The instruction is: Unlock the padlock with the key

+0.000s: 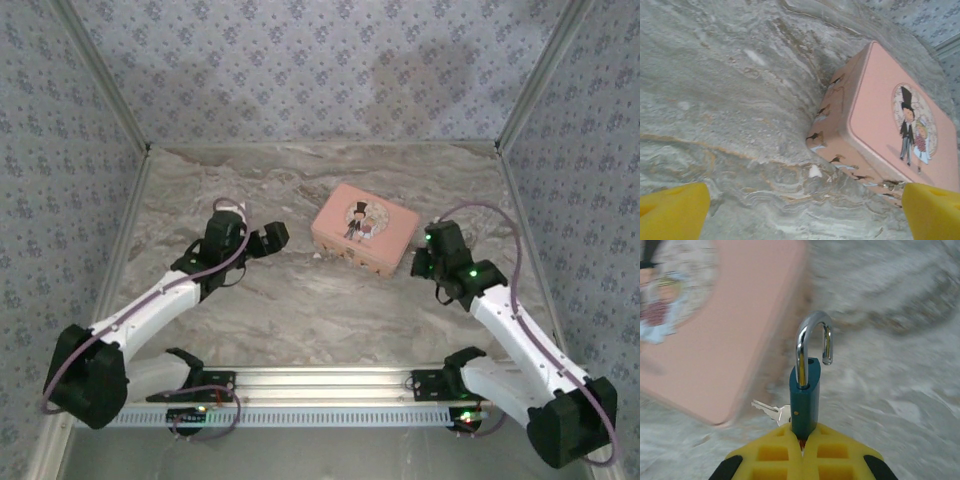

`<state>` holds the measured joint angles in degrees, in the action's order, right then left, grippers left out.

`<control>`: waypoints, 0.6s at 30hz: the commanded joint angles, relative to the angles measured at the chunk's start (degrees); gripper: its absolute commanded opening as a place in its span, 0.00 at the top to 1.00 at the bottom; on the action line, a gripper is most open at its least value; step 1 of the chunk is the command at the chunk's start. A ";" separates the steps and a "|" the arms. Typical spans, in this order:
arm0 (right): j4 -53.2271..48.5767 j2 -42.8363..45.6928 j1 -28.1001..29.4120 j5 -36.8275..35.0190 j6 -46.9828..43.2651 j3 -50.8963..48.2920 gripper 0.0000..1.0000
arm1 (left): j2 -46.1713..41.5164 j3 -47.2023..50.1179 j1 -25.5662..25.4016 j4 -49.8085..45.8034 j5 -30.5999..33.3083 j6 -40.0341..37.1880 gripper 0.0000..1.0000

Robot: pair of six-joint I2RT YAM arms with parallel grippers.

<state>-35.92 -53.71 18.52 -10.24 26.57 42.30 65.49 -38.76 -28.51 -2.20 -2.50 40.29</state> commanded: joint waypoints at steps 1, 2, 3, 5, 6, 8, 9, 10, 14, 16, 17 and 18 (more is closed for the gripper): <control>-5.60 -0.10 -5.83 3.91 5.15 -1.64 1.00 | -1.57 1.53 -0.14 -3.63 3.20 -0.79 0.02; -5.18 -0.61 -8.05 5.30 5.16 -2.10 1.00 | -1.85 1.80 -0.14 -3.65 3.29 -0.51 0.02; -4.87 -1.46 -9.57 6.17 5.31 -2.33 1.00 | -2.14 2.08 -0.22 -3.48 3.33 -0.26 0.02; -3.91 -3.66 -12.07 7.65 5.51 -2.75 1.00 | -2.32 2.35 -0.20 -3.34 3.47 -0.04 0.02; -3.34 -5.11 -13.42 8.46 5.70 -2.97 1.00 | -2.31 2.38 -0.22 -3.42 3.62 -0.02 0.02; -1.90 -8.17 -15.50 9.70 6.31 -3.59 1.00 | -2.40 2.46 -0.15 -3.43 3.56 0.20 0.02; -0.81 -9.80 -16.52 10.58 6.47 -4.06 1.00 | -2.39 2.55 -0.22 -3.42 3.52 0.23 0.02; 0.11 -11.17 -17.14 10.84 6.75 -4.45 1.00 | -2.40 2.64 -0.20 -3.43 3.59 0.29 0.02; 3.75 -16.16 -18.29 11.21 7.37 -5.37 1.00 | -2.49 3.10 -0.23 -3.34 3.39 0.65 0.02; 4.86 -17.82 -18.45 11.32 7.71 -5.52 1.00 | -2.60 3.30 -0.23 -3.34 3.35 0.65 0.02; 5.42 -18.69 -18.50 11.36 7.92 -5.57 1.00 | -2.66 3.43 -0.17 -3.26 3.43 0.71 0.02; 5.71 -19.51 -18.52 11.54 8.10 -5.60 1.00 | -2.68 3.52 -0.22 -3.25 3.47 0.70 0.02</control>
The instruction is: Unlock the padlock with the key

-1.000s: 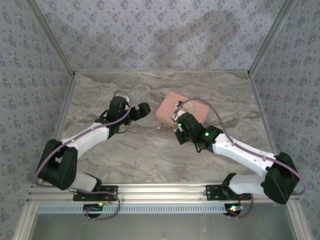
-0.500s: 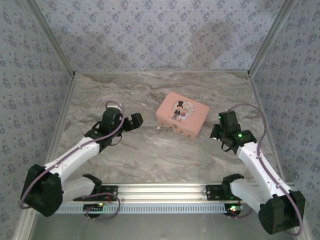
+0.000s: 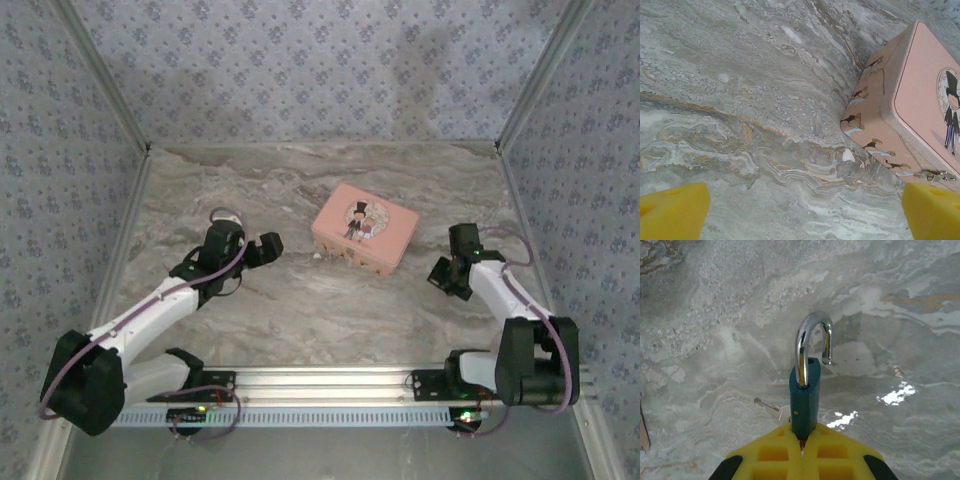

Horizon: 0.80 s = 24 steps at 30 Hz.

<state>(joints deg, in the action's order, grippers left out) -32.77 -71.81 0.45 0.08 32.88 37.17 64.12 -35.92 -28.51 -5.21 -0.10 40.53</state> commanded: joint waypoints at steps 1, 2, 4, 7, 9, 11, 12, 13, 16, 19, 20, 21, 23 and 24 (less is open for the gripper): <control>3.08 -2.16 -0.52 1.40 1.83 -0.43 1.00 | -1.28 0.76 -0.16 -0.18 1.00 0.49 0.02; 3.40 -2.94 -0.56 1.41 1.92 -0.34 1.00 | -1.19 0.77 -0.18 -0.21 1.00 0.50 0.02; 3.52 -4.29 -0.84 2.01 2.03 0.20 0.88 | -1.19 0.71 -0.20 -0.24 1.12 0.50 0.02; 3.00 -3.30 -0.84 0.64 1.58 1.79 0.76 | -1.39 0.12 -0.16 -0.70 1.23 0.35 0.02; 1.28 -1.16 -0.89 1.61 1.79 2.71 0.72 | -1.52 -0.41 -0.14 -1.27 1.42 0.17 0.02; -1.34 0.64 -0.97 1.07 1.41 4.62 0.67 | -1.64 -0.92 -0.14 -1.87 1.79 0.16 0.02; -3.03 1.76 -0.98 0.56 1.34 5.52 0.63 | -1.75 -1.28 -0.09 -2.39 1.93 -0.05 0.02; -3.91 2.90 -0.93 0.34 1.07 6.15 0.60 | -1.79 -1.63 -0.13 -2.81 2.14 -0.32 0.02; -5.24 6.14 -0.98 -1.45 0.72 8.39 0.51 | -2.08 -3.07 0.01 -5.06 3.82 -1.38 0.02; -4.36 7.04 -0.71 -3.09 -1.73 11.07 0.00 | -1.89 -5.19 0.86 -7.44 4.67 -3.31 0.02; -3.12 6.93 -0.48 -2.13 -3.06 12.00 0.00 | -1.68 -6.08 1.41 -8.22 4.86 -3.95 0.02; -2.08 6.63 0.05 -2.47 -4.08 12.86 0.00 | -1.25 -7.06 1.97 -8.89 4.93 -5.05 0.02; -1.93 5.63 1.32 -5.82 -5.21 14.76 0.00 | -0.39 -9.43 3.20 -10.91 5.51 -8.03 0.02; -0.08 4.93 1.86 -7.61 -5.43 15.62 0.00 | -0.14 -10.65 3.54 -11.69 6.84 -10.33 0.02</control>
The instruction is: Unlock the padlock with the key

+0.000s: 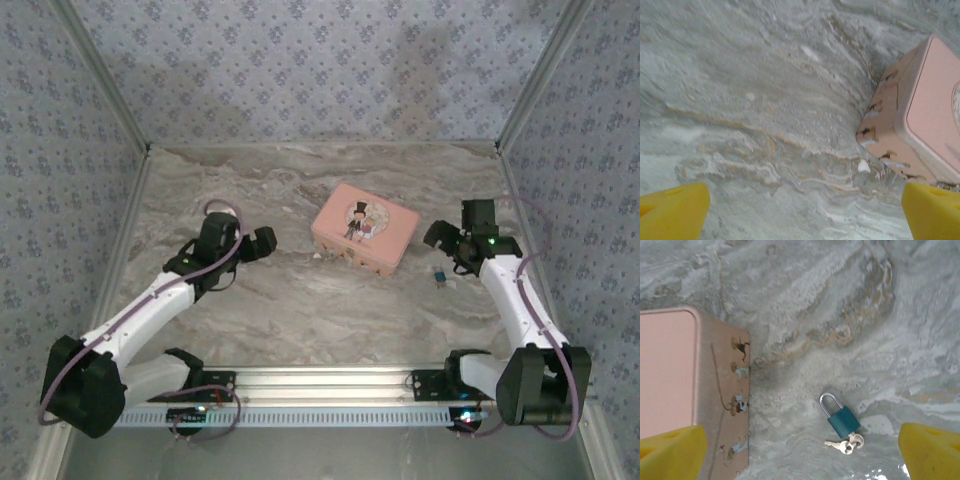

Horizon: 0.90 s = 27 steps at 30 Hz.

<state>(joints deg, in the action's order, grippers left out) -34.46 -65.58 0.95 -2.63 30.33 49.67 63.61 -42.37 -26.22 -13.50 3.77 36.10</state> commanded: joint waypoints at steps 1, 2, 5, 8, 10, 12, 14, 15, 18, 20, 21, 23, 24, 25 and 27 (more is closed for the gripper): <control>2.56 -1.98 1.55 -6.51 -3.08 3.98 0.00 | 0.36 -5.04 1.42 -3.55 4.65 -8.37 0.02; 3.74 -2.62 2.26 -10.48 -3.01 4.39 0.00 | 0.33 -5.71 1.56 -3.35 7.81 -11.33 0.02; 14.30 -2.62 5.10 -22.22 -8.73 0.17 0.00 | 0.52 -5.37 4.25 0.10 13.23 -21.06 0.02; 40.07 -1.57 6.29 -28.16 -18.69 -12.94 0.00 | 0.83 -1.62 9.36 6.23 14.31 -28.75 0.02; 50.64 -2.45 6.08 -27.39 -22.88 -18.13 0.00 | 1.56 1.04 15.07 8.92 13.30 -29.13 0.02; 53.55 -4.53 5.78 -27.56 -22.79 -19.48 0.00 | 2.74 3.71 19.72 11.93 11.08 -28.62 0.02; 55.75 -7.27 5.73 -28.10 -23.31 -20.30 0.00 | 4.21 7.25 22.19 17.63 10.52 -29.27 0.02; 58.85 -8.67 5.96 -28.84 -24.77 -21.39 0.00 | 5.14 9.09 22.82 21.22 11.21 -29.28 0.02; 67.79 -13.05 6.00 -28.85 -27.16 -24.05 0.00 | 8.99 14.22 24.08 33.86 9.38 -28.54 0.02; 72.05 -15.77 6.00 -28.82 -28.85 -24.47 0.00 | 13.32 15.88 24.58 40.25 9.50 -28.94 0.02; 75.59 -16.66 6.04 -27.52 -29.90 -25.42 0.00 | 14.81 14.45 24.85 39.70 9.84 -28.94 0.02; 77.36 -18.05 4.84 -23.15 -29.15 -26.55 0.00 | 16.80 13.47 24.99 41.21 9.91 -30.35 0.02; 82.86 -19.41 4.03 -21.74 -31.73 -28.00 0.00 | 17.41 13.78 24.98 43.67 10.03 -31.15 0.02; 81.90 -19.00 3.36 -20.00 -31.29 -28.06 0.00 | 17.99 14.61 24.96 47.14 9.75 -32.60 0.02; 82.45 -18.84 1.01 -12.29 -29.71 -28.93 0.00 | 21.38 17.44 25.66 55.58 7.10 -33.18 0.02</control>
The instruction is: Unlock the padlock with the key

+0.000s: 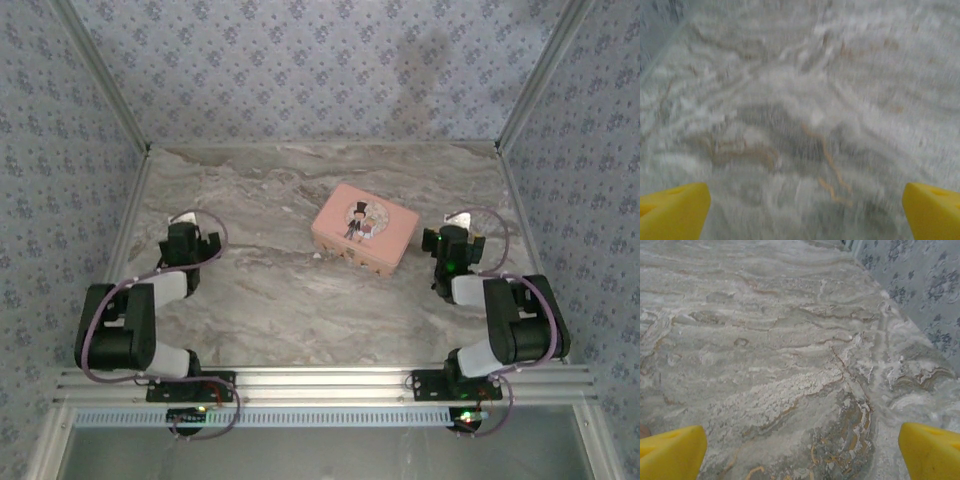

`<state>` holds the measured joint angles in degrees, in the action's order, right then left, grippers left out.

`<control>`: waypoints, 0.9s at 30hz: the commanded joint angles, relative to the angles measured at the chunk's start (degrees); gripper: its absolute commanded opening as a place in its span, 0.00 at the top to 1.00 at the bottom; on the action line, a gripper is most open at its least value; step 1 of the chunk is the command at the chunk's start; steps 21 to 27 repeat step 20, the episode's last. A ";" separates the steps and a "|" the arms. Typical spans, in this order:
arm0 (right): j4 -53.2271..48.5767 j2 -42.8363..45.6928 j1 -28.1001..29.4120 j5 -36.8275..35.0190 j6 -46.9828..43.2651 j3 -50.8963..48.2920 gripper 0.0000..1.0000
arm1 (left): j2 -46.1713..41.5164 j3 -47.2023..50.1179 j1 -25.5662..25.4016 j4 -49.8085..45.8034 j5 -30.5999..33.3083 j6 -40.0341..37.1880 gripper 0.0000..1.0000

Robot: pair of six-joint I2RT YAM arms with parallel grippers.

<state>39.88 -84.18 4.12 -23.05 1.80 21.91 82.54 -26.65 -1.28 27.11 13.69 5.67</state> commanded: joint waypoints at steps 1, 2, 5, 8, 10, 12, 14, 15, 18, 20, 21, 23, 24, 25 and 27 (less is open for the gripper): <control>11.82 -2.97 -3.59 13.70 -2.87 -2.54 0.00 | 5.53 4.08 0.83 22.24 -3.95 -3.24 0.02; 17.47 -5.21 -3.88 14.63 -3.36 -3.07 0.00 | 6.63 5.12 0.84 26.29 -4.38 -3.81 0.02; 11.57 -3.91 -4.25 12.02 -1.98 -1.24 0.00 | 6.06 4.26 0.80 23.44 -3.89 -3.61 0.02; 13.27 -3.81 -1.58 6.91 -3.11 -2.14 0.00 | 5.61 4.27 0.20 22.73 -2.02 -3.66 0.02; 9.98 -3.02 -3.00 9.85 -2.18 -1.16 0.00 | 5.66 5.08 -1.39 24.23 1.43 -4.16 0.02; 9.19 -3.30 -4.05 11.92 -1.81 -0.66 0.00 | 5.52 5.27 -2.14 24.46 3.06 -4.39 0.02; 8.44 -3.36 -4.47 12.83 -1.56 -0.28 0.00 | 5.49 5.02 -2.15 23.78 3.29 -4.13 0.02; 8.35 -3.33 -4.56 12.94 -1.54 -0.25 0.00 | 5.60 5.11 -2.03 24.30 3.35 -4.16 0.02; 9.23 -3.34 -4.18 12.18 -1.79 -0.59 0.00 | 5.60 5.21 -2.02 24.32 3.20 -4.09 0.02; 9.28 -3.20 -4.06 12.42 -2.03 -0.60 0.00 | 5.47 5.25 -2.01 24.44 3.19 -4.17 0.02; 9.28 -3.20 -4.06 12.42 -2.03 -0.60 0.00 | 5.47 5.25 -2.01 24.44 3.19 -4.17 0.02; 9.28 -3.20 -4.06 12.42 -2.03 -0.60 0.00 | 5.47 5.25 -2.01 24.44 3.19 -4.17 0.02; 9.28 -3.20 -4.06 12.42 -2.03 -0.60 0.00 | 5.47 5.25 -2.01 24.44 3.19 -4.17 0.02; 9.28 -3.20 -4.06 12.42 -2.03 -0.60 0.00 | 5.47 5.25 -2.01 24.44 3.19 -4.17 0.02; 9.28 -3.20 -4.06 12.42 -2.03 -0.60 0.00 | 5.47 5.25 -2.01 24.44 3.19 -4.17 0.02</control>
